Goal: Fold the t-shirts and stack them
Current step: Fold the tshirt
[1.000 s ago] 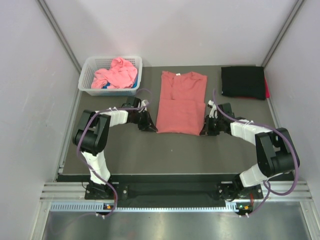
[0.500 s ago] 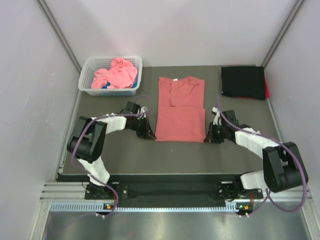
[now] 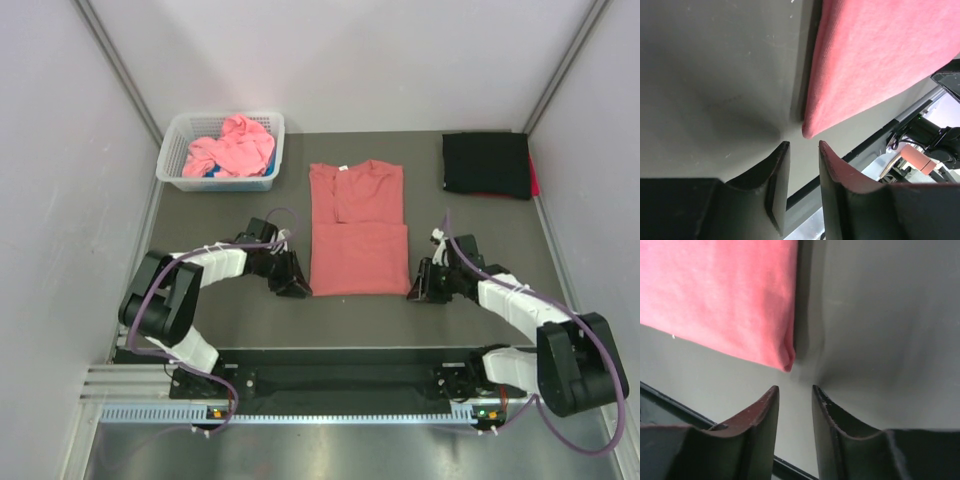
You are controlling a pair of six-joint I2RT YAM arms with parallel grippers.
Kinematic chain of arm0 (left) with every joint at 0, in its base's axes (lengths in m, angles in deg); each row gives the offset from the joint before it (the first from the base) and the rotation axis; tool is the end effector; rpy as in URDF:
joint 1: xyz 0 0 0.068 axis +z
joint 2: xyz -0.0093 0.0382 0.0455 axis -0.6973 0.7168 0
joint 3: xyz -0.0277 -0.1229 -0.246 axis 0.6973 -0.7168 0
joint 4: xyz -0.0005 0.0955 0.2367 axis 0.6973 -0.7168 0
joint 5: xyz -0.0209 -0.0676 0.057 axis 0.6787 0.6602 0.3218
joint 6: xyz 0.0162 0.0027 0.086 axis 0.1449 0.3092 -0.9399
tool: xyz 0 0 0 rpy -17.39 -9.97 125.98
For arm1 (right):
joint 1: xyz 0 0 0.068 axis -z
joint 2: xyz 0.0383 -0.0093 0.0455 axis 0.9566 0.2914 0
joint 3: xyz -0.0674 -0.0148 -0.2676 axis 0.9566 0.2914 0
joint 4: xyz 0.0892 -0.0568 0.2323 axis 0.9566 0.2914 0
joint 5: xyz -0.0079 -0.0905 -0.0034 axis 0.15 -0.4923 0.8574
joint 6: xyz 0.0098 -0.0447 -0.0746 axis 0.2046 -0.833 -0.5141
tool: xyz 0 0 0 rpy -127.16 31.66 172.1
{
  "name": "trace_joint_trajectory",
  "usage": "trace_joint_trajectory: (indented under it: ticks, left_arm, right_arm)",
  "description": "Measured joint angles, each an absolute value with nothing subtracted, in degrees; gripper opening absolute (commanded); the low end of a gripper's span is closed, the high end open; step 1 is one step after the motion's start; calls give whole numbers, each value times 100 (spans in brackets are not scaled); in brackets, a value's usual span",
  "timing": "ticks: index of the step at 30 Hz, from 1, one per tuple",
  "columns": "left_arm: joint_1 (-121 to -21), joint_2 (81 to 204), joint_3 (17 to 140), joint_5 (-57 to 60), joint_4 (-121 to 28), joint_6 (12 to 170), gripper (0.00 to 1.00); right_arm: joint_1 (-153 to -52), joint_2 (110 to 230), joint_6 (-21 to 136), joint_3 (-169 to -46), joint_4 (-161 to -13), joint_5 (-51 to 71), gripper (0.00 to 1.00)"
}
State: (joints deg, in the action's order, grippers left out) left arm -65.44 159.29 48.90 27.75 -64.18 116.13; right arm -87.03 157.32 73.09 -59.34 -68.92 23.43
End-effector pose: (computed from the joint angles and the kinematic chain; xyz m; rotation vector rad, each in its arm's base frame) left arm 0.2515 -0.1451 0.1107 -0.2046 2.8713 -1.0831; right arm 0.2011 0.0783 0.1237 0.0668 2.6770 0.6885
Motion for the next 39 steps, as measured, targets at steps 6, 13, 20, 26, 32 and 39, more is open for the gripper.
trace_joint_trajectory:
  ticks: [6,13,20,26,32,39]
  left_arm:
    - [-6542,15898,4916,2766,-6460,11665,39]
    - [-6542,15903,4730,2832,-6075,11978,43]
    - [-6542,15920,4649,2877,-5915,12126,43]
    - [-6536,16075,4647,3024,-5762,12185,39]
    - [-6533,16259,4588,3129,-5533,12258,0]
    - [-6536,16163,4492,3083,-5445,12262,0]
  right_arm:
    - [-8701,15446,7442,-5862,-6958,2387,43]
    - [-8701,15782,7700,-5801,-7454,2616,44]
    - [-8697,15905,7899,-5742,-7751,2691,43]
    - [-8688,16062,7964,-5718,-8037,2785,37]
    - [-8686,16184,7940,-5705,-8129,2741,2]
    - [-8686,15832,7912,-5674,-7858,2511,0]
